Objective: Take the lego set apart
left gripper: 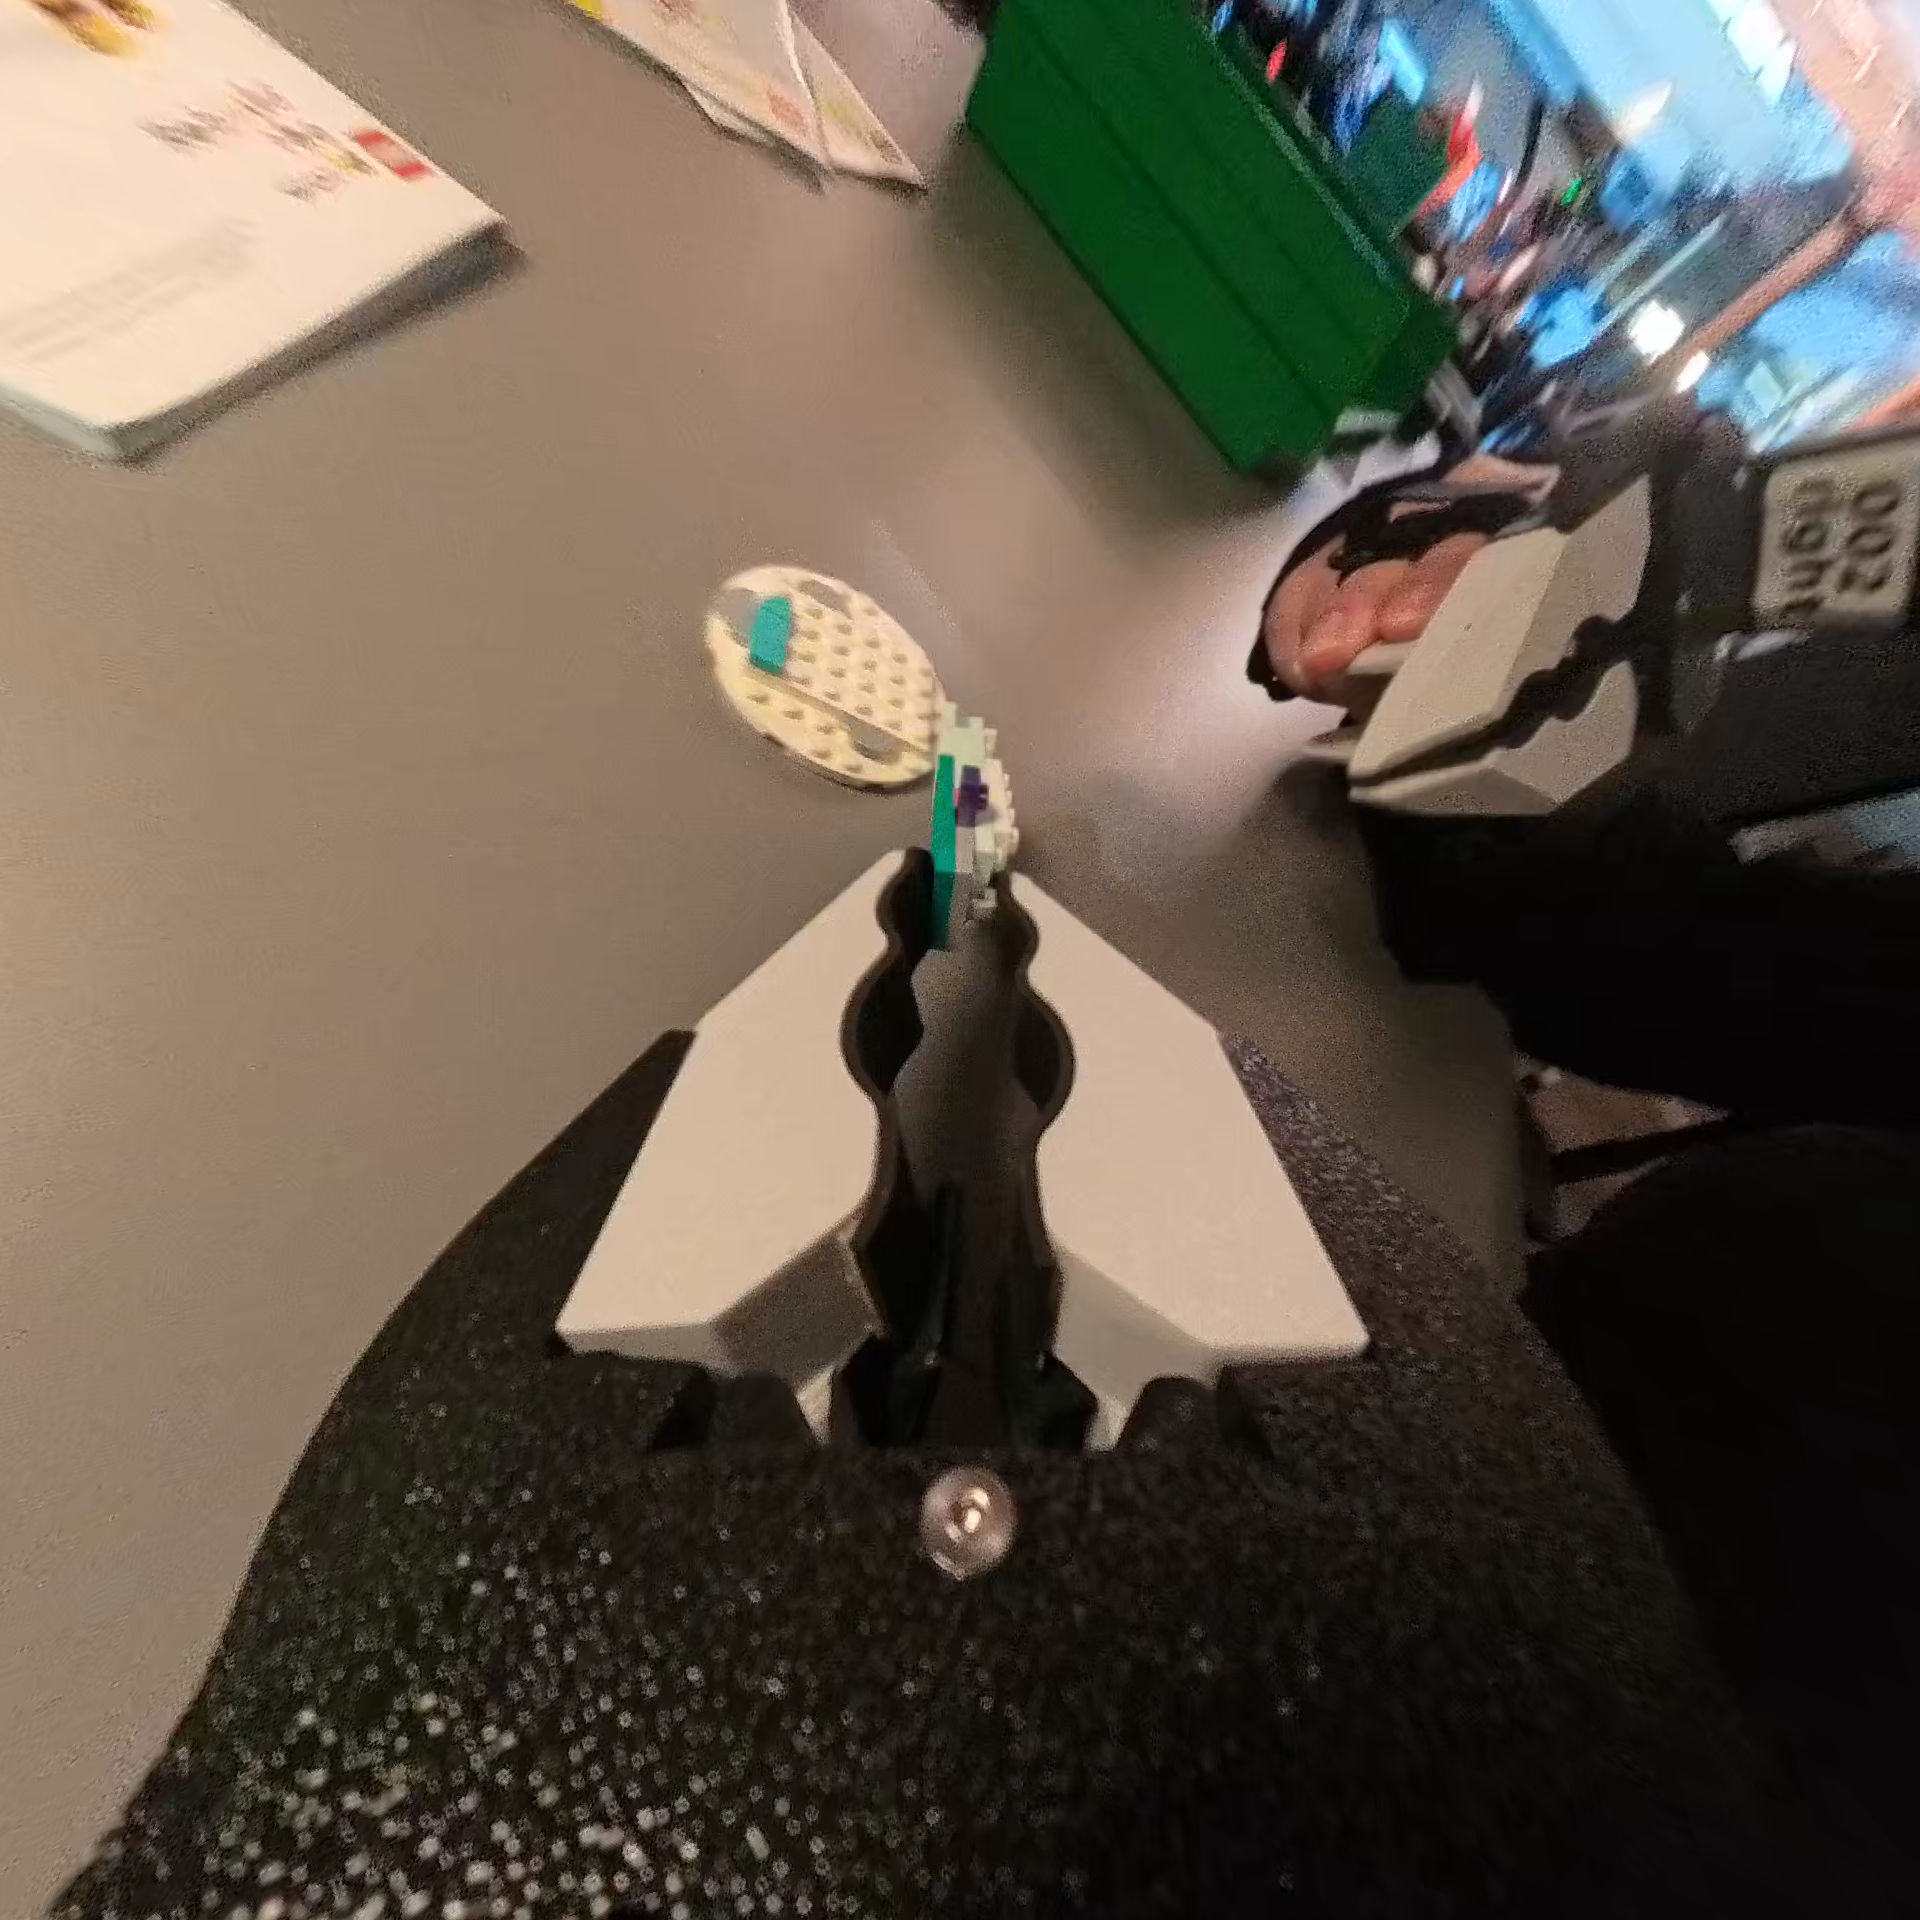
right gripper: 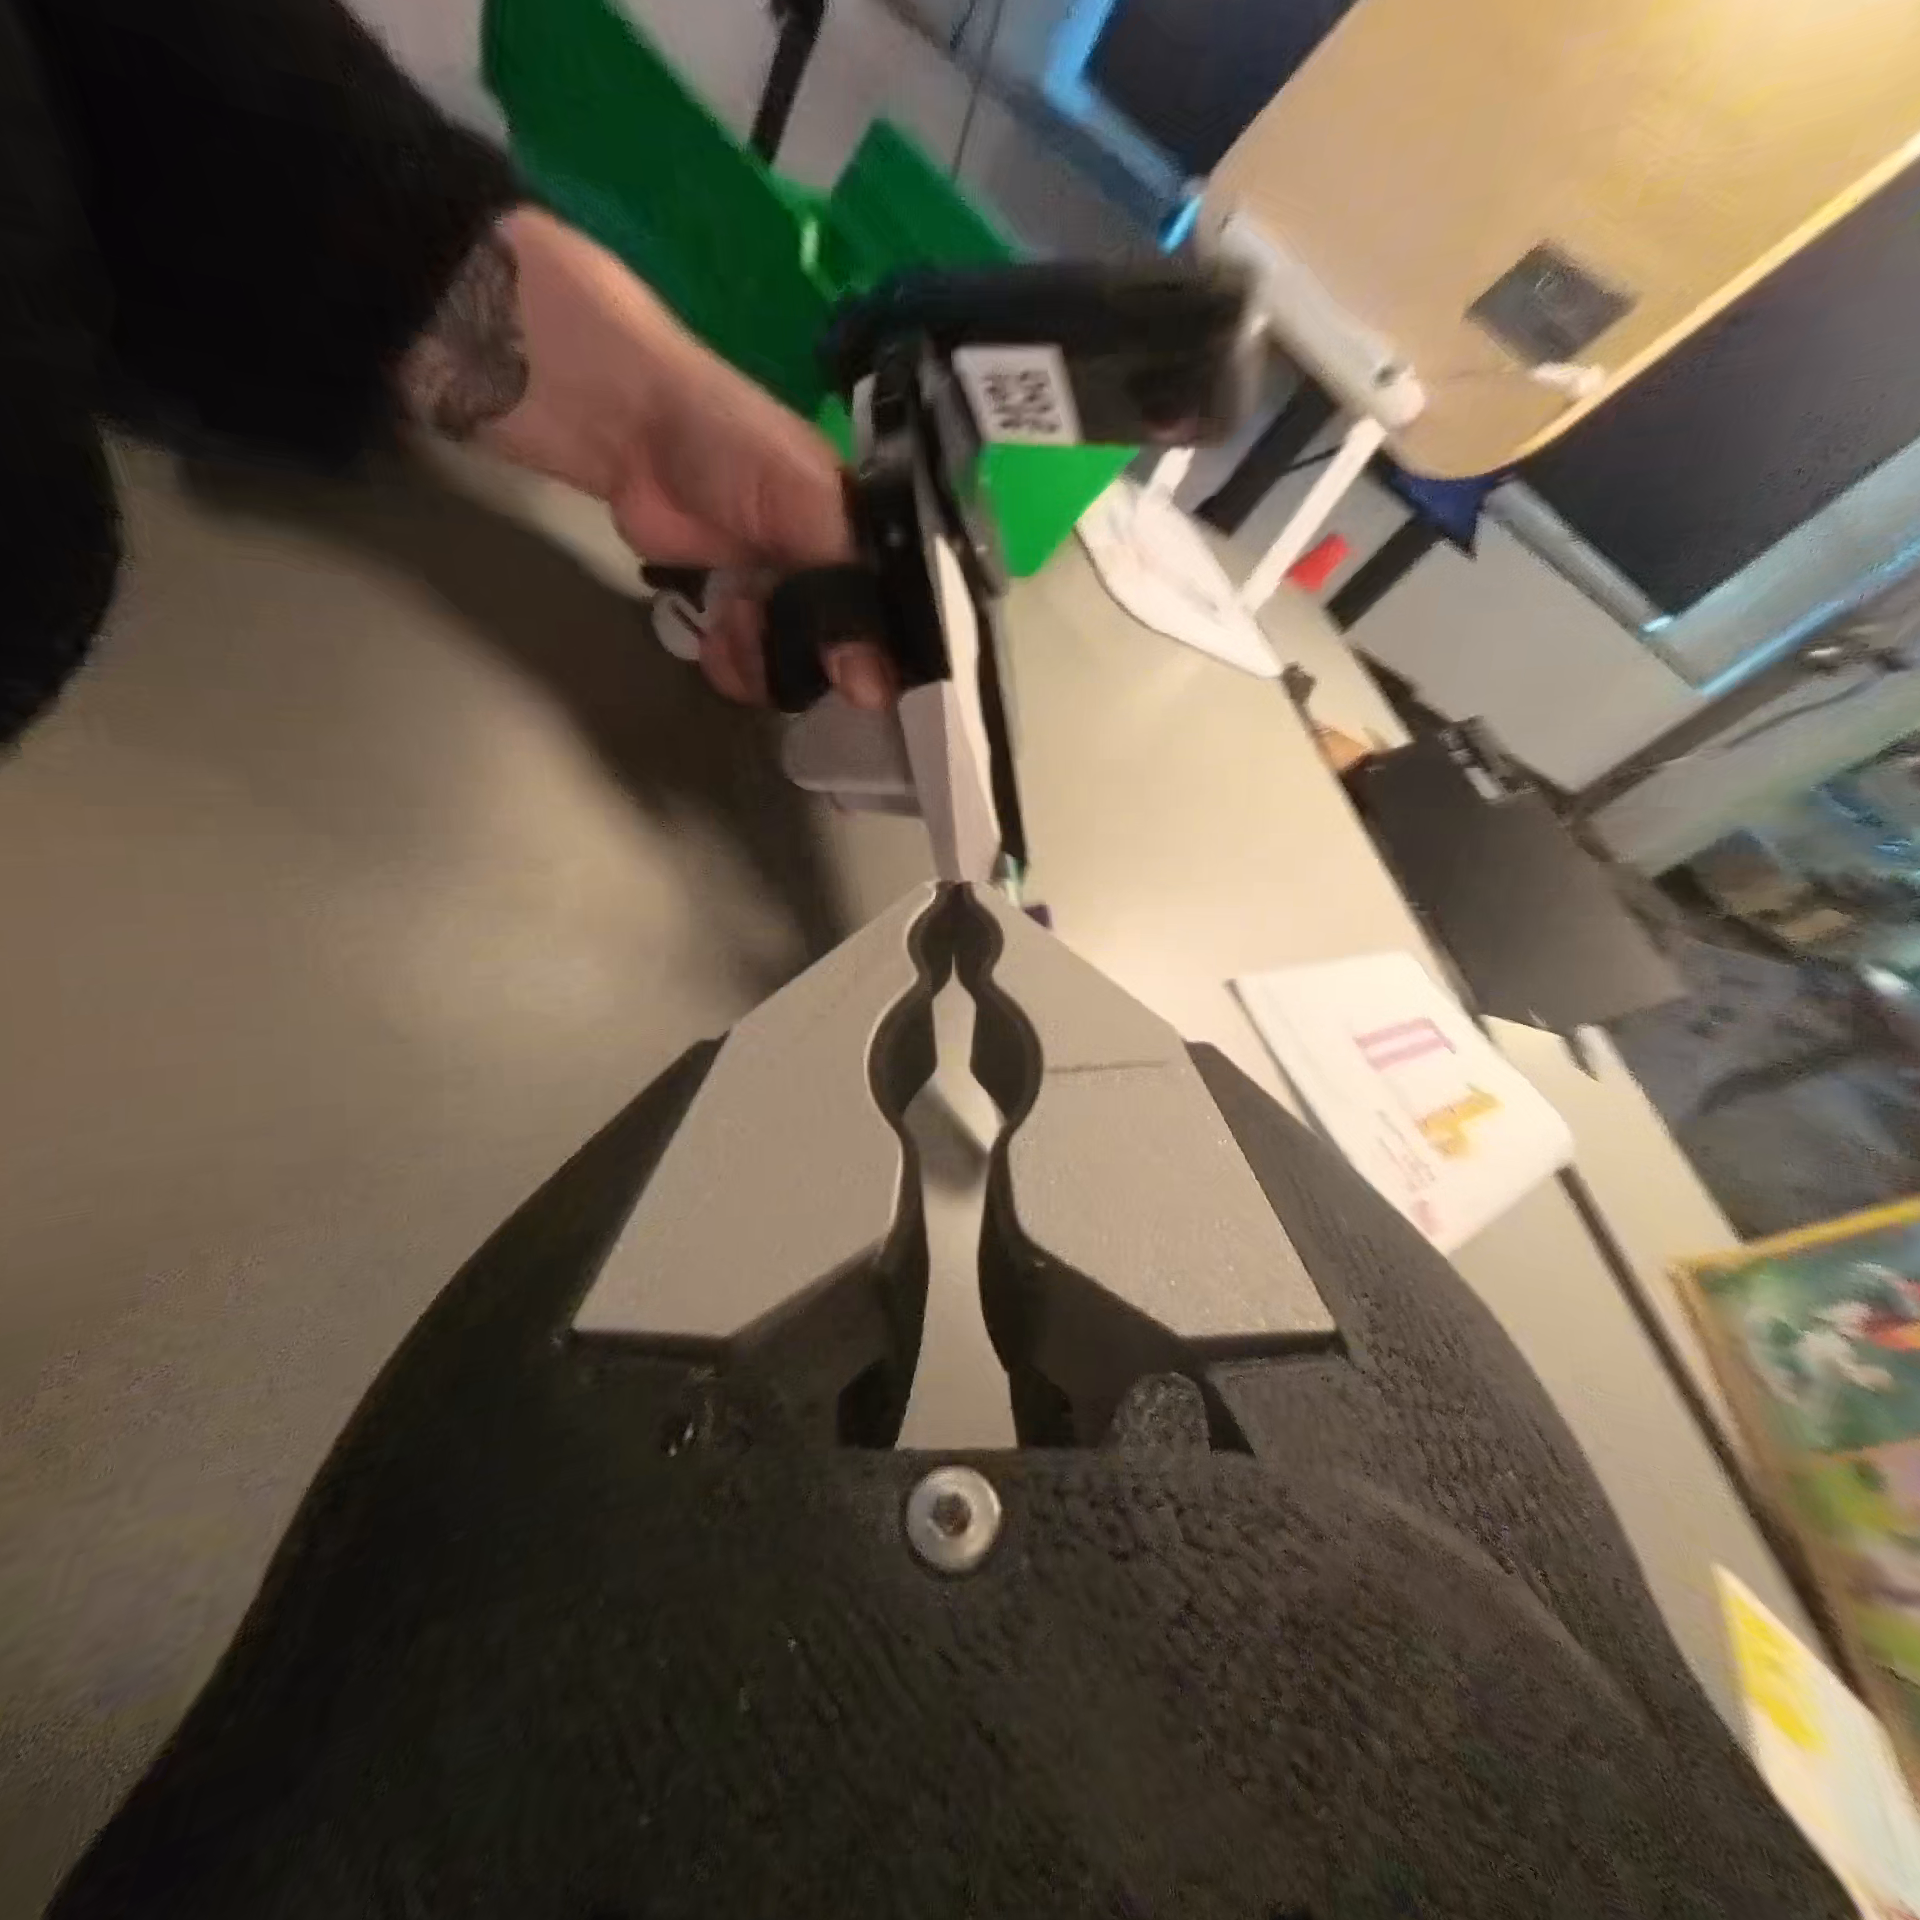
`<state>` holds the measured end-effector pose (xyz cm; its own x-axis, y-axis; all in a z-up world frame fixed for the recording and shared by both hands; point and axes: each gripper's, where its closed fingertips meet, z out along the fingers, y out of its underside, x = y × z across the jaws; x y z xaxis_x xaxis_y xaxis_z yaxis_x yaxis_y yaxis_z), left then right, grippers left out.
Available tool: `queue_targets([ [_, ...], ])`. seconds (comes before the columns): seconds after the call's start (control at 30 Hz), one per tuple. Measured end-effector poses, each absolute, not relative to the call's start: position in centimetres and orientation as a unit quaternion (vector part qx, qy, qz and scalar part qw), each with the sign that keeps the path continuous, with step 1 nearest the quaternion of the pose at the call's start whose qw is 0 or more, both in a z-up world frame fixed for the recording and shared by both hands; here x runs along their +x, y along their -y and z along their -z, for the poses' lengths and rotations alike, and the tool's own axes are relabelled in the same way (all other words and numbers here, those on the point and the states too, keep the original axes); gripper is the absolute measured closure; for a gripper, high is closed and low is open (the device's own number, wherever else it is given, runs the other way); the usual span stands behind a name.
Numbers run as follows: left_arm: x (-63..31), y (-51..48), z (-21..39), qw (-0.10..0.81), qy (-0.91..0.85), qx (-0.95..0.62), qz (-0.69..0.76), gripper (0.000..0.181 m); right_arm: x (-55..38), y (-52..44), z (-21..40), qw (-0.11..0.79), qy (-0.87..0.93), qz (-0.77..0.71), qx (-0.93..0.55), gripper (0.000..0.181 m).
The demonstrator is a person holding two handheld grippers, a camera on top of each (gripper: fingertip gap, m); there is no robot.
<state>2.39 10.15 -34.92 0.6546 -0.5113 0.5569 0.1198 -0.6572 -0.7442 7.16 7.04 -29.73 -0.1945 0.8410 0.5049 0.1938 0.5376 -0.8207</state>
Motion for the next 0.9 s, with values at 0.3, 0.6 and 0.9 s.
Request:
queue_targets([
  [0.3, 3.5, -9.5, 34.4, 0.392, -0.141, -0.805, 0.424, 0.171, 5.3, -9.8, 32.8, 0.533, 0.718, -0.185, -0.408, 0.162],
  [0.6, 4.6, -8.9, 34.2, 0.366, -0.130, -0.796, 0.465, 0.171, 4.5, -8.5, 33.6, 0.518, 0.756, -0.124, -0.379, 0.176],
  [0.9, 4.5, -8.4, 34.7, 0.350, -0.151, -0.807, 0.450, 0.171, 4.3, -8.9, 33.5, 0.539, 0.758, -0.061, -0.362, 0.166],
])
